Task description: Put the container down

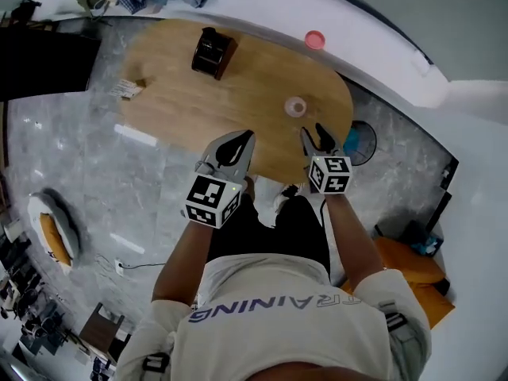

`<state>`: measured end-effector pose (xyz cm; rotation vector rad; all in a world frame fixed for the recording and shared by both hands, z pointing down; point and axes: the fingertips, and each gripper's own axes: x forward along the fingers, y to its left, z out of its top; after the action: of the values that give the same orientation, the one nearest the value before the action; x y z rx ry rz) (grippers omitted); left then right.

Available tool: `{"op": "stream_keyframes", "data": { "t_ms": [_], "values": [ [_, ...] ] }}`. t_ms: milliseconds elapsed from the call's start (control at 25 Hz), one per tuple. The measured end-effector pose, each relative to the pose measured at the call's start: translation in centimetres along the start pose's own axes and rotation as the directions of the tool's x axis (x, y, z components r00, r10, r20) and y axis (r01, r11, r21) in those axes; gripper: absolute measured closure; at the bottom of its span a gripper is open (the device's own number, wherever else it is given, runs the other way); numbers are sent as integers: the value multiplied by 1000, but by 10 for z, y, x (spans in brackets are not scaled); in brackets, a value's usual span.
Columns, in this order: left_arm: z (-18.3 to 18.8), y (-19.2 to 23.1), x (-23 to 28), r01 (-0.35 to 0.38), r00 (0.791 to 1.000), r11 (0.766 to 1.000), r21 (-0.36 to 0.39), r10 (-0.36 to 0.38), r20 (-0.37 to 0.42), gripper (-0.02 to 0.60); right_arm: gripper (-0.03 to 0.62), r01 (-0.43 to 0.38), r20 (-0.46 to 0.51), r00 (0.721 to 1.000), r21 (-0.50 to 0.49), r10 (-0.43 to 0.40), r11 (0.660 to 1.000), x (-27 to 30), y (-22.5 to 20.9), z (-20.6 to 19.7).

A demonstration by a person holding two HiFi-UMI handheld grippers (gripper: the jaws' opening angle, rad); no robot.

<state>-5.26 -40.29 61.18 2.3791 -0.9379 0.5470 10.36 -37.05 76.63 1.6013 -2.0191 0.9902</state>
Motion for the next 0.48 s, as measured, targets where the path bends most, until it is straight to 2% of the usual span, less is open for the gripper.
{"op": "stream_keyframes", "data": {
  "t_ms": [120, 200, 400, 480],
  "values": [
    [19, -16, -20, -8, 999, 1000, 0, 8, 42, 581, 451, -92, 64, 994, 40, 90, 995, -46, 23, 27],
    [34, -27, -35, -12, 997, 1000, -3, 13, 75, 581, 484, -131, 100, 987, 31, 127, 991, -74, 36, 48],
    [69, -62, -72, -23, 985, 1000, 16, 20, 170, 581, 580, -144, 182, 971, -68, 155, 987, -140, 57, 110],
    [86, -72, -81, -26, 978, 998, 49, 15, 210, 581, 580, -162, 228, 956, -104, 182, 981, -162, 63, 137]
  ]
}}
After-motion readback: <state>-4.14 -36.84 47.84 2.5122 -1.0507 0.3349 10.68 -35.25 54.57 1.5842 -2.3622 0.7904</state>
